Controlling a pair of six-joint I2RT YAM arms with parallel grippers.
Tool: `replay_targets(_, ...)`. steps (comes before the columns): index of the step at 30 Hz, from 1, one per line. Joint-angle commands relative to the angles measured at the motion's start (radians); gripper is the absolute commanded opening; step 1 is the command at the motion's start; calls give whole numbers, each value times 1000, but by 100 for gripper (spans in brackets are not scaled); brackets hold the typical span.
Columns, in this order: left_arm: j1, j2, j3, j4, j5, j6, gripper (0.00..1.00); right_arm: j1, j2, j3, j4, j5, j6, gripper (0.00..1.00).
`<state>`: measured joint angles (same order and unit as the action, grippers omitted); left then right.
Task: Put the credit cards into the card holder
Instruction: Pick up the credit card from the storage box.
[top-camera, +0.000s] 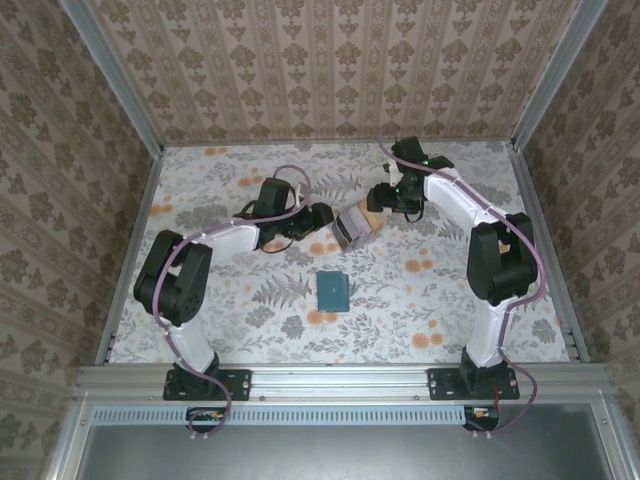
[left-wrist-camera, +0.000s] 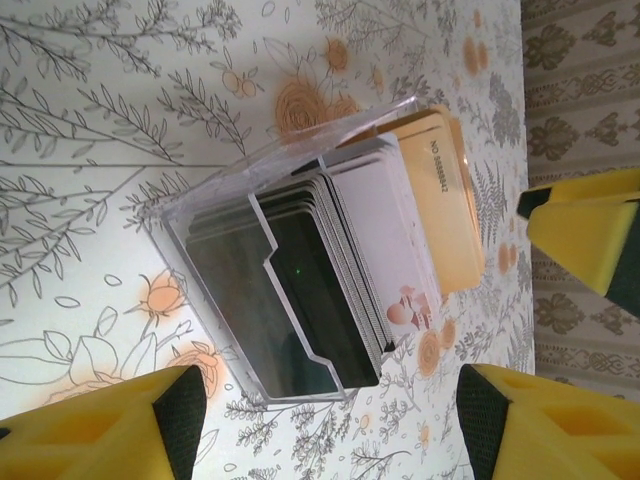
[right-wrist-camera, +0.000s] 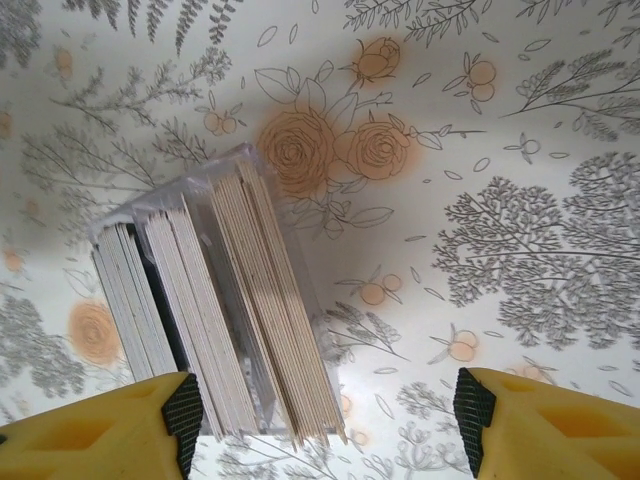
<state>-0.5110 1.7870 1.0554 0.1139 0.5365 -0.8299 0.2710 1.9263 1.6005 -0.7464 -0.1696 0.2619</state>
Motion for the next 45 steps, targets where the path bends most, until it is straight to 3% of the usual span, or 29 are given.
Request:
replay_targets(1,-12,34,51,-47,-27,10,68,28,32,60,-112,110,-85,69)
replay_targets(12,-15,165,136,-15,1,-74,53,55,121,147,-159,113,-121,66)
replay_targets(32,-49,276,189,-76,-31,-74,35,65,171,190,-187,175,-153,65)
replay_targets(45,-42,244,176,-81,12,-98,42,66,184,259,-263,180,-81,68)
